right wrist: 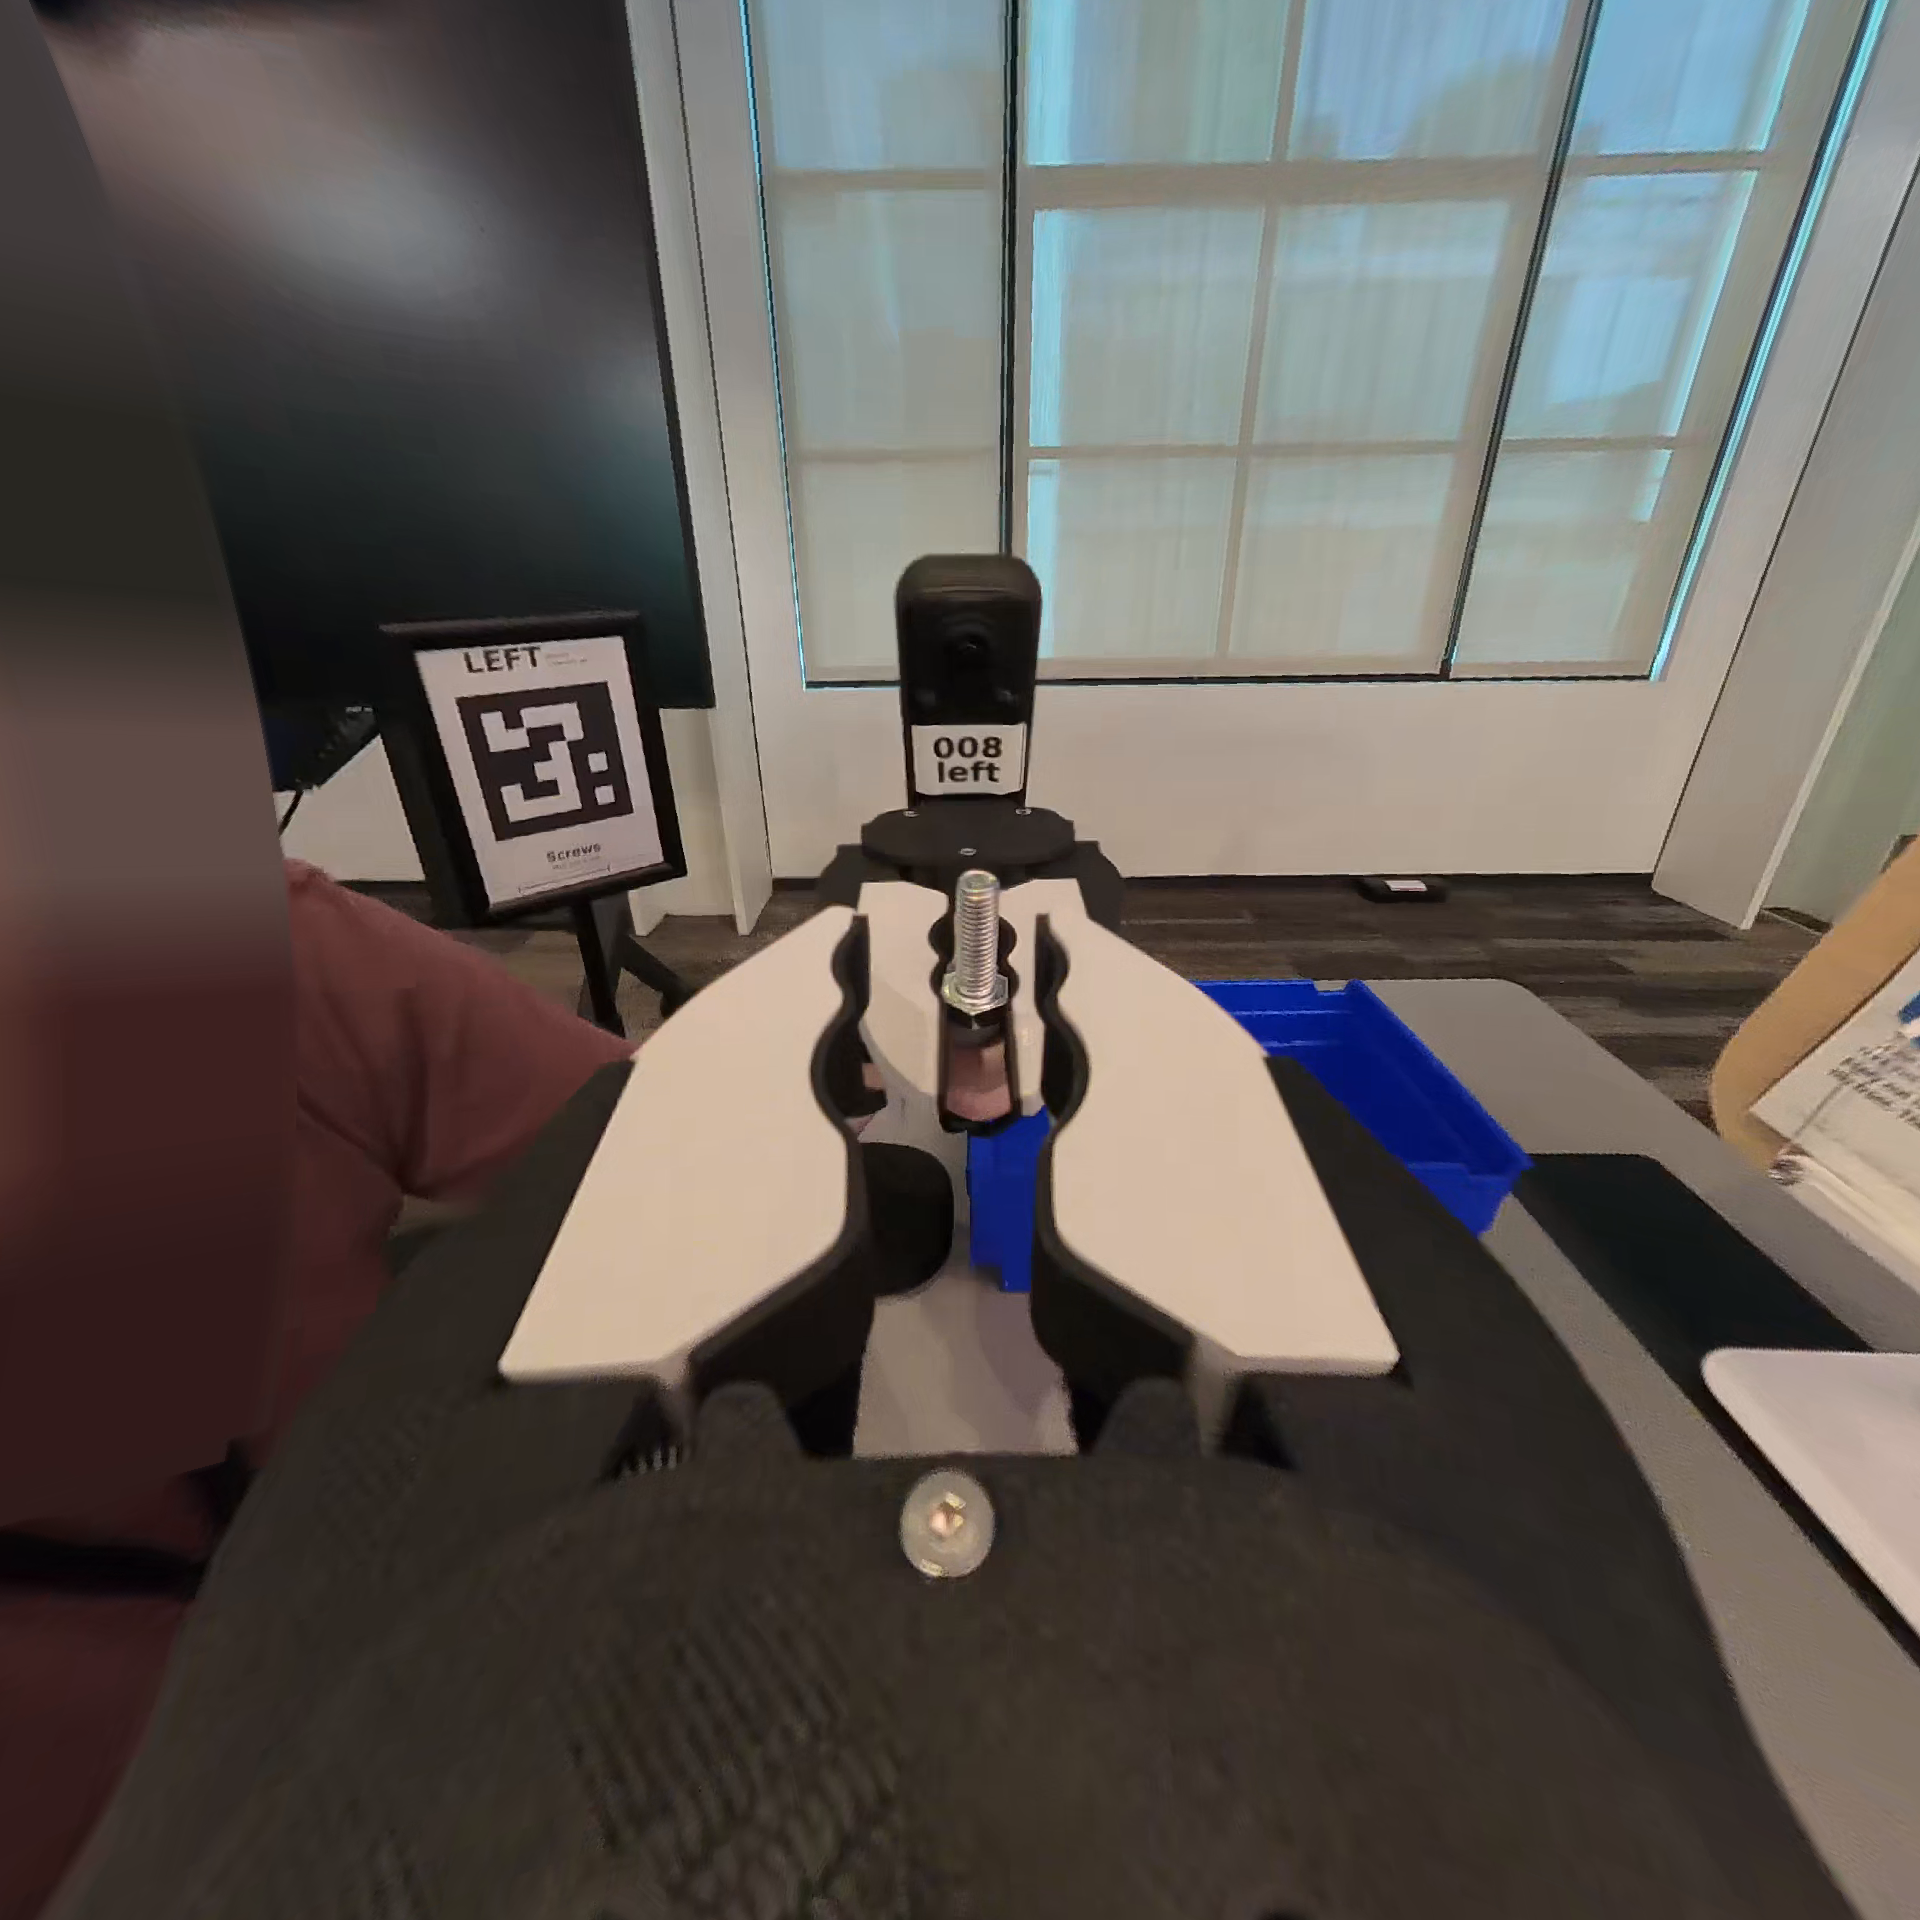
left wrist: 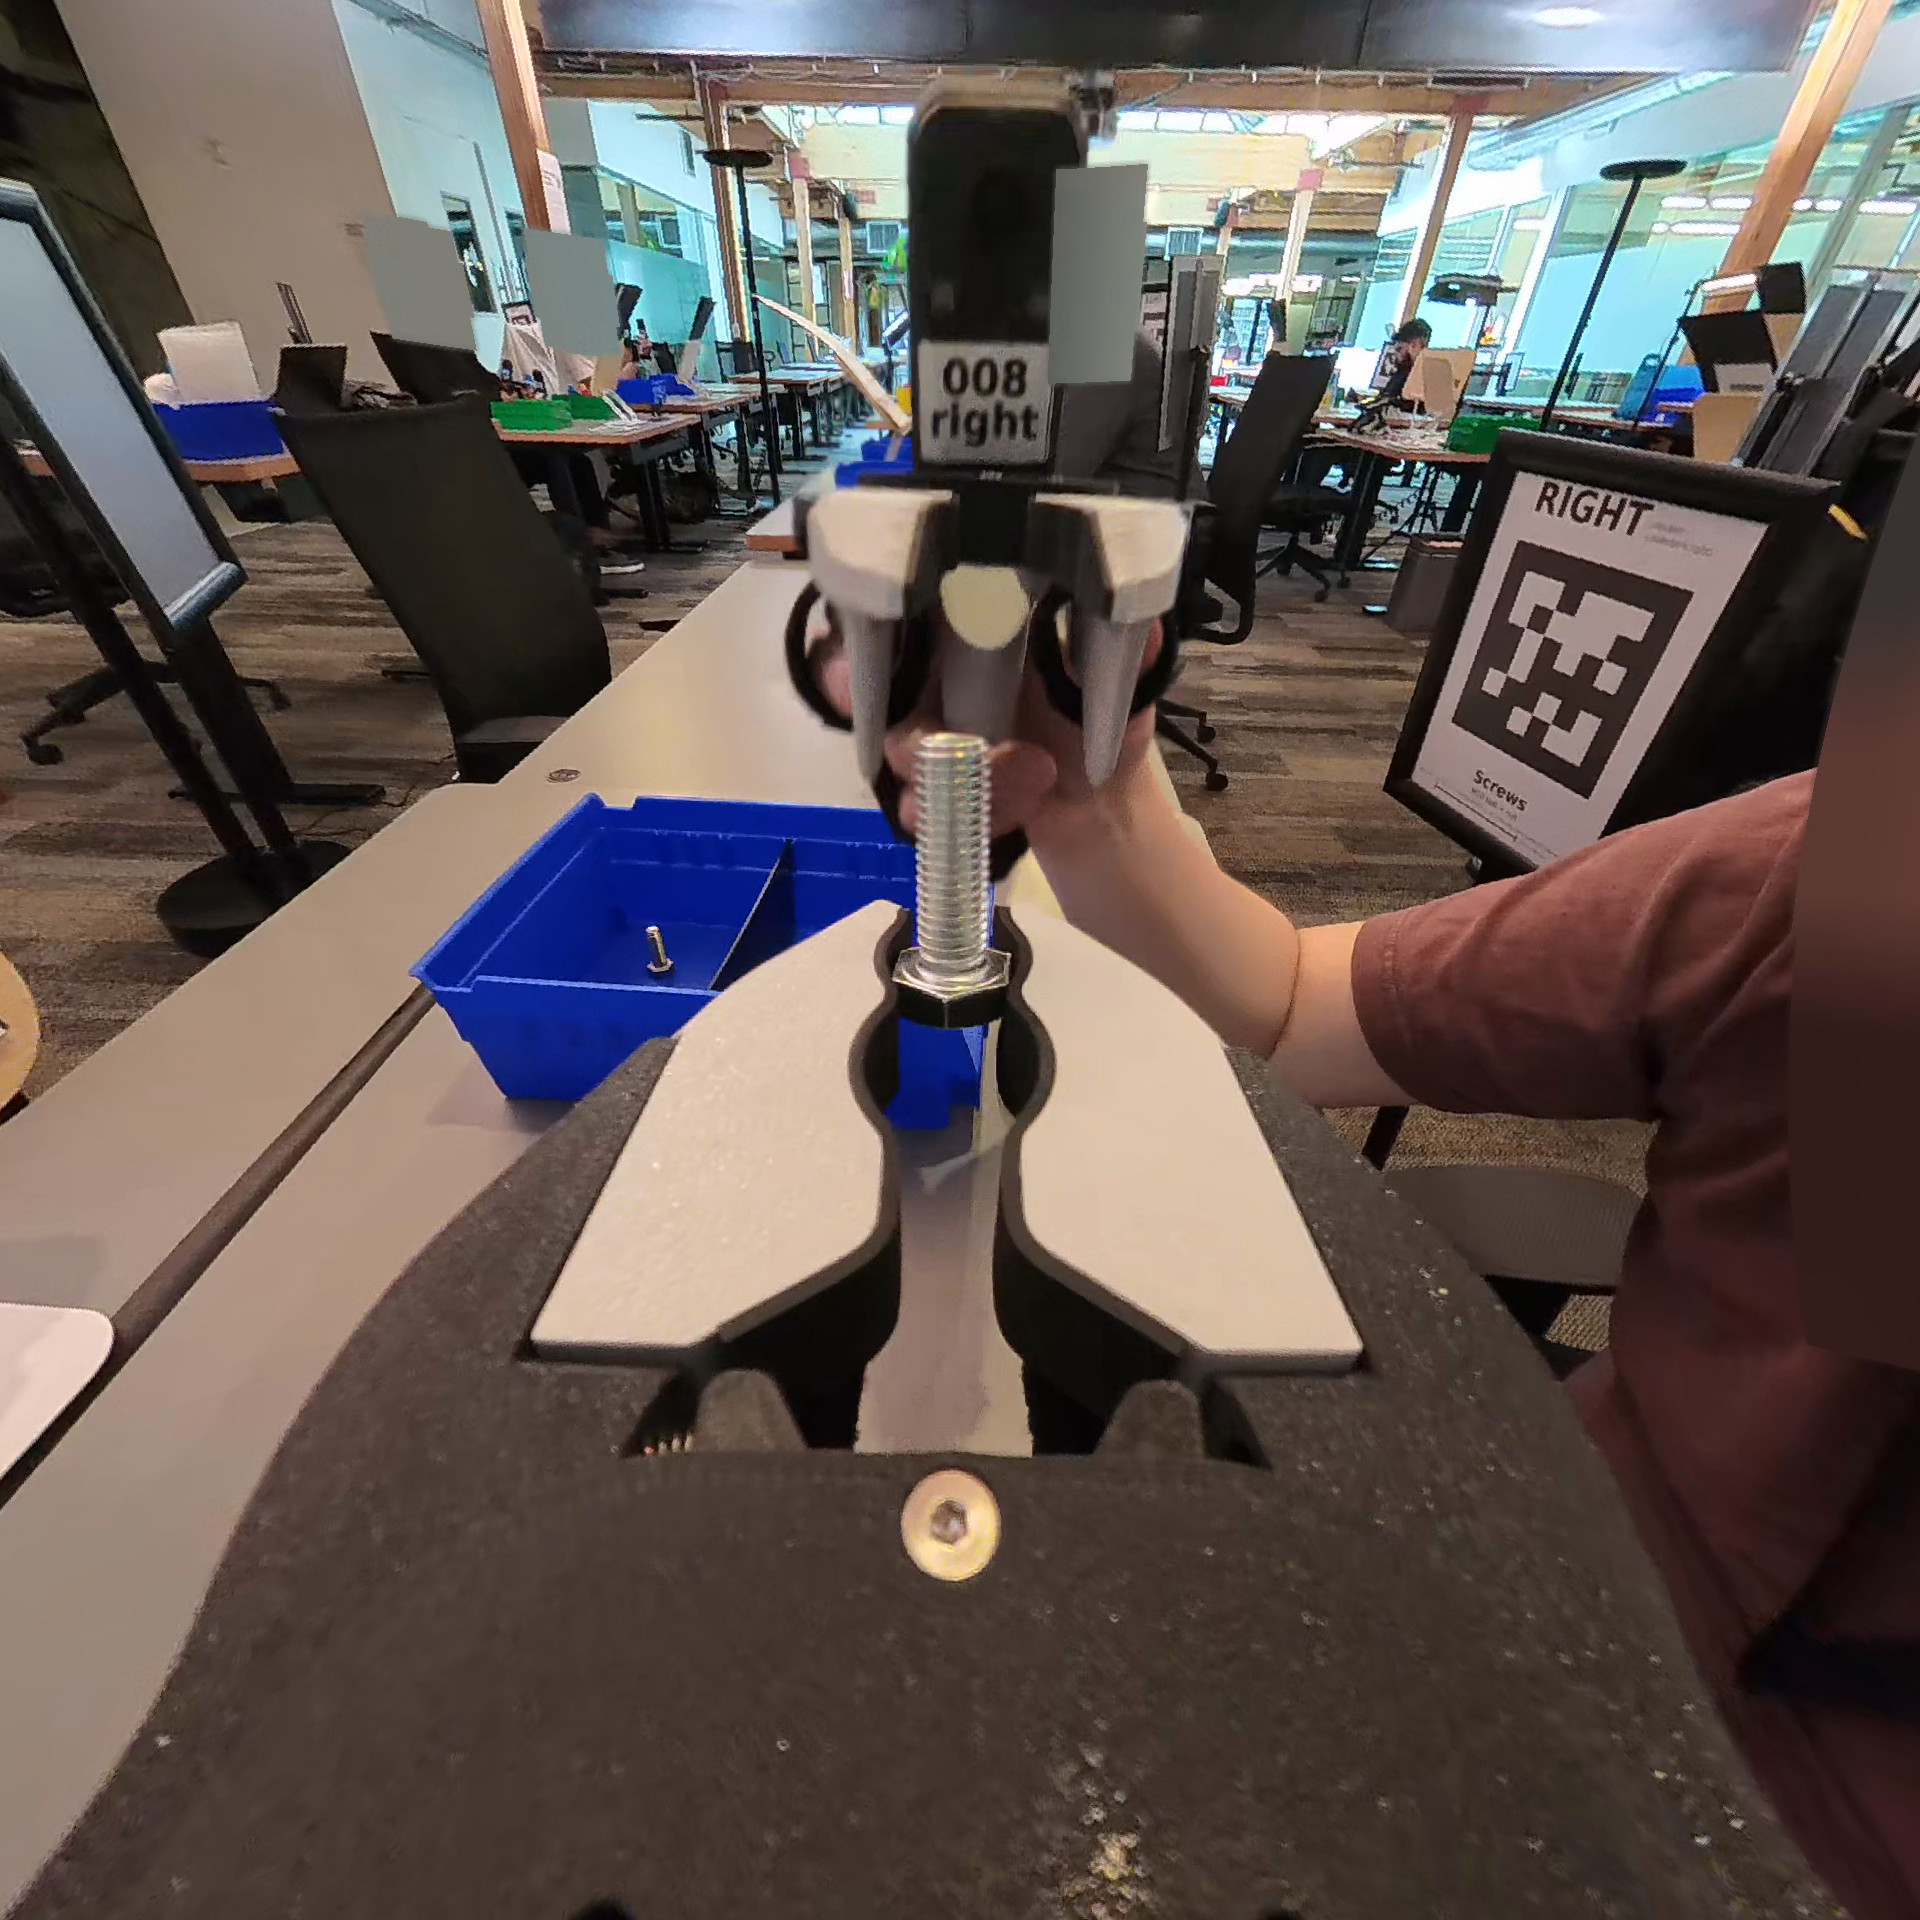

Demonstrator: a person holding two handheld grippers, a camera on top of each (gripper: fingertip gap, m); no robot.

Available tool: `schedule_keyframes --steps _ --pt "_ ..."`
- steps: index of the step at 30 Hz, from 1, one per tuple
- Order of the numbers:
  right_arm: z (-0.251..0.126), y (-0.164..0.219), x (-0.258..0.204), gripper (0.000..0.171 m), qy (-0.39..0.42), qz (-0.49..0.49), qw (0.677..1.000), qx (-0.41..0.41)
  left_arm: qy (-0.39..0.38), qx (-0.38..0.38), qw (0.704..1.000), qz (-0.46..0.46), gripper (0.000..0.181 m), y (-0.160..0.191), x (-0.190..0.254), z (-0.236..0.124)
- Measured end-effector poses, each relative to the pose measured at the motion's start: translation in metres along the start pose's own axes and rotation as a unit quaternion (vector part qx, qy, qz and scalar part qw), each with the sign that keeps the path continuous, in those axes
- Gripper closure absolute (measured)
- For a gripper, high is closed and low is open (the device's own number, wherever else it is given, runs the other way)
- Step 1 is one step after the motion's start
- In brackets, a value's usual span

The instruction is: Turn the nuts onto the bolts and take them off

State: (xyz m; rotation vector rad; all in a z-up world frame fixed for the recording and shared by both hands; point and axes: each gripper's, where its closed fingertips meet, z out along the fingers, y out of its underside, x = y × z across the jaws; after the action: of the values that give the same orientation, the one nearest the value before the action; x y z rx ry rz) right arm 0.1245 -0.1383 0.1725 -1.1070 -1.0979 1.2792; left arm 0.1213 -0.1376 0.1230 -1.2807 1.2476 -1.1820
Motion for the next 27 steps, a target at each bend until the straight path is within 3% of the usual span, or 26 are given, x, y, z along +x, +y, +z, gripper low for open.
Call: schedule_keyframes --steps 6,8,10,11,13,15,17,19,21,23,27 --pt "0.031 0.030 0.005 0.143 -0.007 0.029 0.999 -0.020 0.007 -0.014 1.000 -0.001 0.167 0.005 0.003 0.004" --pt "0.035 0.034 0.005 0.161 -0.004 0.013 1.000 -0.025 0.011 -0.019 1.000 -0.004 0.167 0.007 0.003 0.006" --pt "0.033 0.034 0.006 0.161 0.007 -0.008 0.999 -0.035 0.014 -0.023 1.000 -0.008 0.167 0.009 0.002 0.006" --pt "0.029 0.030 0.006 0.161 0.010 -0.015 0.999 -0.036 0.007 -0.022 1.000 -0.009 0.162 0.009 0.000 0.005" --pt "0.006 0.016 0.017 0.161 0.044 -0.024 0.998 -0.039 -0.026 -0.031 0.999 -0.009 0.131 0.009 -0.010 0.002" --pt "-0.042 0.009 0.054 0.161 0.149 -0.051 0.984 -0.085 -0.062 -0.046 0.997 0.004 0.129 0.010 -0.020 -0.005" --pt "-0.118 0.028 0.113 0.161 0.304 -0.060 0.934 -0.180 -0.083 -0.049 0.995 0.011 0.134 0.008 -0.024 -0.012" --pt "-0.200 0.071 0.166 0.161 0.419 0.002 0.868 -0.265 -0.086 -0.044 0.995 0.011 0.135 0.005 -0.025 -0.015" --pt "-0.251 0.123 0.195 0.161 0.452 0.113 0.832 -0.303 -0.089 -0.049 0.995 0.008 0.136 0.007 -0.027 -0.015" --pt "-0.277 0.174 0.202 0.160 0.443 0.228 0.791 -0.355 -0.091 -0.068 0.994 0.003 0.137 0.014 -0.030 -0.014" --pt "-0.312 0.224 0.205 0.160 0.465 0.273 0.704 -0.463 -0.089 -0.095 0.992 0.005 0.139 0.025 -0.031 -0.008"
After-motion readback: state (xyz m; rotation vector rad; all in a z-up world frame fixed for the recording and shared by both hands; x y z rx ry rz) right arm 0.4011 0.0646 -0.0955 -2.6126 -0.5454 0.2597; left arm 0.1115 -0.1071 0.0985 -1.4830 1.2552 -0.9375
